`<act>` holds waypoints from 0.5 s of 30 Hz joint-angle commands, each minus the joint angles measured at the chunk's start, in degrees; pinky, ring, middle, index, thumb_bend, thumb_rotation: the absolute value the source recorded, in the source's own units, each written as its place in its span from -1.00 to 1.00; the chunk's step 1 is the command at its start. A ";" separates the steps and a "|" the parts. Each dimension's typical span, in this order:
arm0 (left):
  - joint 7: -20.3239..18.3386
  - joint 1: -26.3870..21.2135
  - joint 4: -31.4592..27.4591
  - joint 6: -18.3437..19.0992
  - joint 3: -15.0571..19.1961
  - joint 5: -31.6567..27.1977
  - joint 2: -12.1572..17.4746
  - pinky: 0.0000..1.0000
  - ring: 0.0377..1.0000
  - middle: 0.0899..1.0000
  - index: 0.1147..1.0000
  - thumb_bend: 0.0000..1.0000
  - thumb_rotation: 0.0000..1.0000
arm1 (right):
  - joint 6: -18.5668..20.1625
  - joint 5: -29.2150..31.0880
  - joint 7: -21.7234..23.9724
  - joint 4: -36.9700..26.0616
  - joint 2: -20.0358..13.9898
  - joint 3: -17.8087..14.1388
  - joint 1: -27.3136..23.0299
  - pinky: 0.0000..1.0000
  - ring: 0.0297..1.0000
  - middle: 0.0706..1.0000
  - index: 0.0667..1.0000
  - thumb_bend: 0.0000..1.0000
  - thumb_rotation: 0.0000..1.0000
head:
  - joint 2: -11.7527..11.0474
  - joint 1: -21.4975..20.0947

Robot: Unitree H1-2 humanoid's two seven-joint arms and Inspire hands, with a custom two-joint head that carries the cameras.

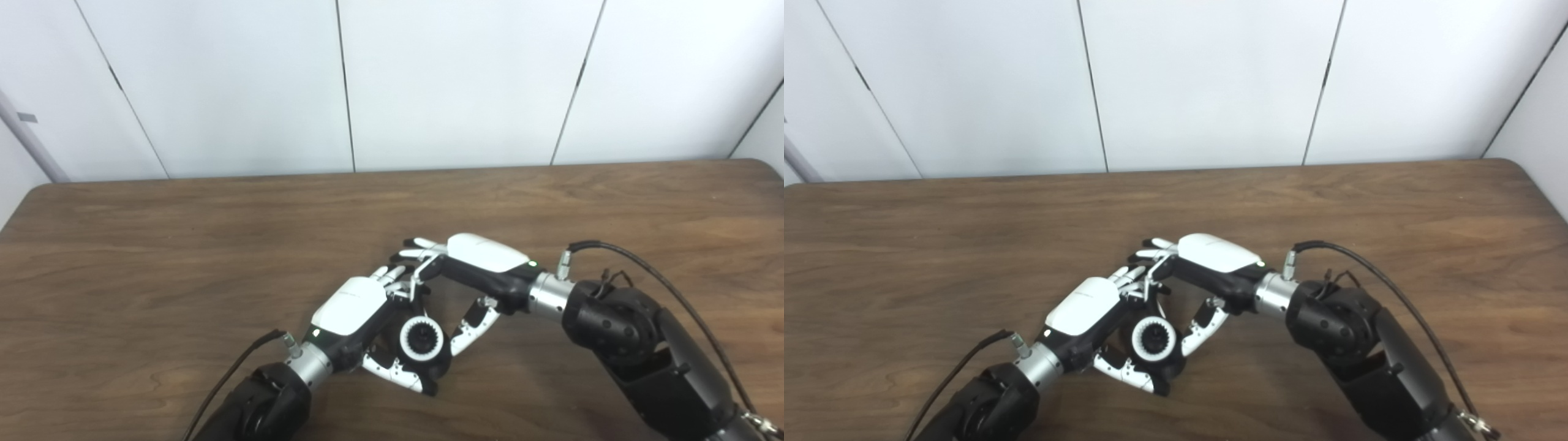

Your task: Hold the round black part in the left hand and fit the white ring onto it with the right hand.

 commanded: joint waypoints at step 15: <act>-1.67 0.60 -1.15 -0.32 -0.15 0.41 0.94 1.00 0.94 0.65 -0.18 0.04 -0.91 | -1.28 -0.23 -2.09 -0.83 0.04 -1.05 -1.23 0.91 1.00 0.83 -0.12 0.04 -0.74 | 0.12 -0.11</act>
